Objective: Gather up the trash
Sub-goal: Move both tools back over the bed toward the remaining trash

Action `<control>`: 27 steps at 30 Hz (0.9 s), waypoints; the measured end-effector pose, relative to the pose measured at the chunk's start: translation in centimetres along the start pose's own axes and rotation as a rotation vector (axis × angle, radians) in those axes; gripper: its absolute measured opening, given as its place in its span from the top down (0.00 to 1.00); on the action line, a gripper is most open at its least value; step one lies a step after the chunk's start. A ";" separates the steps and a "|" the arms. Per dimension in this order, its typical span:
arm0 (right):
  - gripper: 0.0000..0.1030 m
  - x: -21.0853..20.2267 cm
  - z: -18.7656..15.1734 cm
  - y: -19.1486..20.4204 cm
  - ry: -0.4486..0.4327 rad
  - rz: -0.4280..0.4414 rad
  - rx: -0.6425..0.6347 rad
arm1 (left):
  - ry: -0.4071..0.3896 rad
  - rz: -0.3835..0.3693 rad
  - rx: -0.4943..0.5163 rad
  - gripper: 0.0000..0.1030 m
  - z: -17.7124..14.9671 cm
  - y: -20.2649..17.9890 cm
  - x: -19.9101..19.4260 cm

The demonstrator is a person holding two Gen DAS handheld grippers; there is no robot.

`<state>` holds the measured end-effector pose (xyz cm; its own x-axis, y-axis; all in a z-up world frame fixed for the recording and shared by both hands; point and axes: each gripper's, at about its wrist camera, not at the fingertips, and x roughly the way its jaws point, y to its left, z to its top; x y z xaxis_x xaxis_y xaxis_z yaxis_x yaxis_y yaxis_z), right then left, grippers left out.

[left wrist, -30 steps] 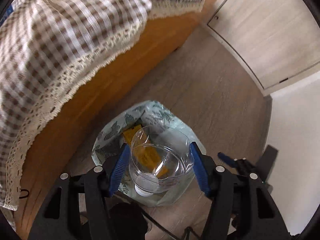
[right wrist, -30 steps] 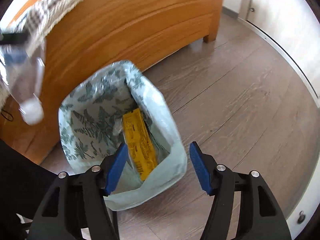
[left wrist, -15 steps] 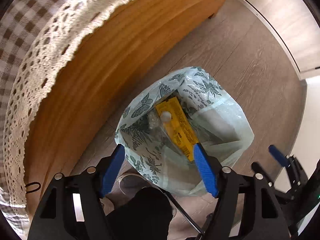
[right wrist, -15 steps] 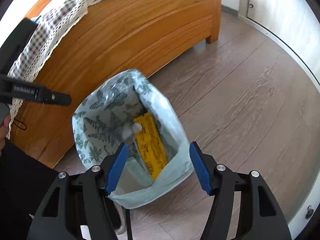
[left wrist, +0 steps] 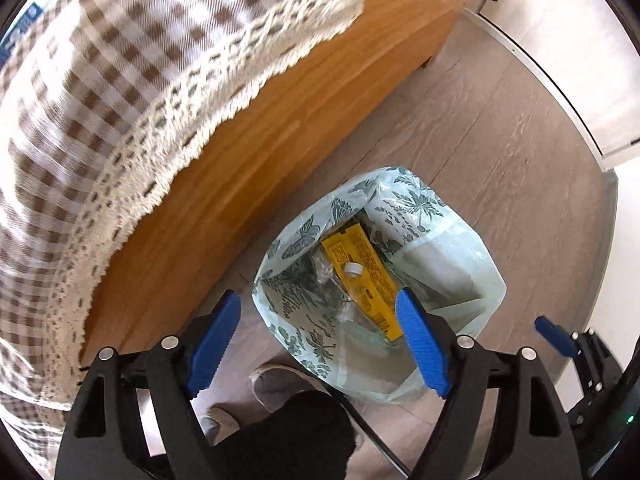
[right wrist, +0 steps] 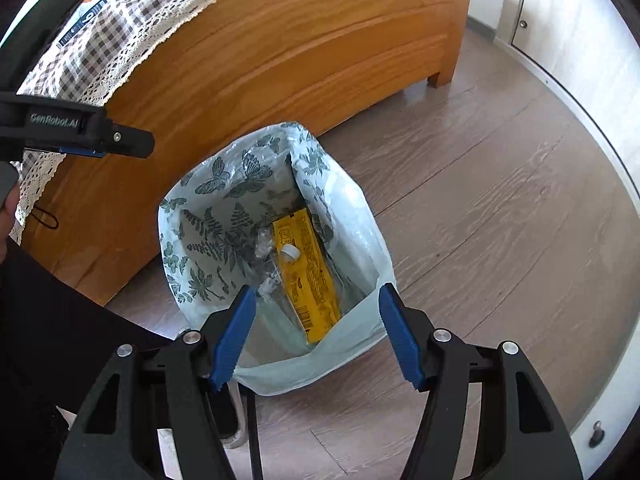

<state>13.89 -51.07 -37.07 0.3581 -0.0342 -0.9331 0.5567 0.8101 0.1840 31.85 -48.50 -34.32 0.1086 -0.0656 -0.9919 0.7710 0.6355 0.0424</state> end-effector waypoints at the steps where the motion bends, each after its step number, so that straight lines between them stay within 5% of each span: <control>1: 0.40 -0.2 0.3 0.2 0.001 -0.008 -0.004 | -0.012 0.004 0.010 0.25 -0.1 -0.1 -0.4; 12: 0.37 -5.8 4.6 3.5 -0.110 -0.108 -0.099 | -0.278 -0.181 -0.033 0.19 -3.6 4.0 -10.8; 22: 0.37 -10.3 8.4 9.4 -0.228 -0.108 -0.193 | -0.409 -0.190 -0.133 0.16 -6.1 13.0 -18.1; 27: 0.34 -12.1 9.6 14.4 -0.288 -0.080 -0.292 | -0.515 -0.143 -0.255 0.16 -7.9 20.3 -21.4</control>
<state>24.76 -44.58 -20.16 0.5402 -0.2321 -0.8089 0.3698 0.9289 -0.0196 40.22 -28.07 -13.17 0.3547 -0.4890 -0.7969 0.6320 0.7535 -0.1811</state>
